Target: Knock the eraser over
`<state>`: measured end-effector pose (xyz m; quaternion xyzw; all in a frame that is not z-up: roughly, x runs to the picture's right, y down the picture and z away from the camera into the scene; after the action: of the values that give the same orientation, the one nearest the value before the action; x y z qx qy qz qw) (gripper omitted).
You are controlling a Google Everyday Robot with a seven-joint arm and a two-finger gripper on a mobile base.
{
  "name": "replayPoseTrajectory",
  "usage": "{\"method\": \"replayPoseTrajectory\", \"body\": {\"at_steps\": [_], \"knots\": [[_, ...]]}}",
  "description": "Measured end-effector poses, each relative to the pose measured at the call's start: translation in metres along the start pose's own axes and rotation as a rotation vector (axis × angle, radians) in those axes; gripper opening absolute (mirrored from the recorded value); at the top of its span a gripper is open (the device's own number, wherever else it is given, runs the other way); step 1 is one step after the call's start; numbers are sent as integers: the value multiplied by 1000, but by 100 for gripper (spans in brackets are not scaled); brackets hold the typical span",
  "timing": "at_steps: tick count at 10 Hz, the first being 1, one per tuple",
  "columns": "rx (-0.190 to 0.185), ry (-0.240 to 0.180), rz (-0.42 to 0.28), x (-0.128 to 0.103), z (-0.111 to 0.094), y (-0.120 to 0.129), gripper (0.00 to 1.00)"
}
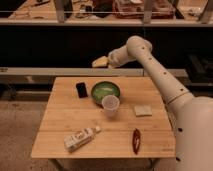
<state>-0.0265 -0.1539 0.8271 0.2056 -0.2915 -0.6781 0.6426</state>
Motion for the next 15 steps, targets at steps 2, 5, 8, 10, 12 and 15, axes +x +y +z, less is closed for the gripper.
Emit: {"method": "replayPoseTrajectory", "body": {"at_steps": [2, 5, 8, 10, 12, 15], "knots": [[-35, 61, 48, 24, 40, -6, 33], [-94, 43, 192, 24, 100, 1, 3], [-156, -60, 262, -2, 145, 10, 0], [-164, -140, 283, -19, 167, 6, 0], [-158, -203, 300, -33, 182, 2, 0], [-153, -282, 291, -60, 190, 4, 0]]}}
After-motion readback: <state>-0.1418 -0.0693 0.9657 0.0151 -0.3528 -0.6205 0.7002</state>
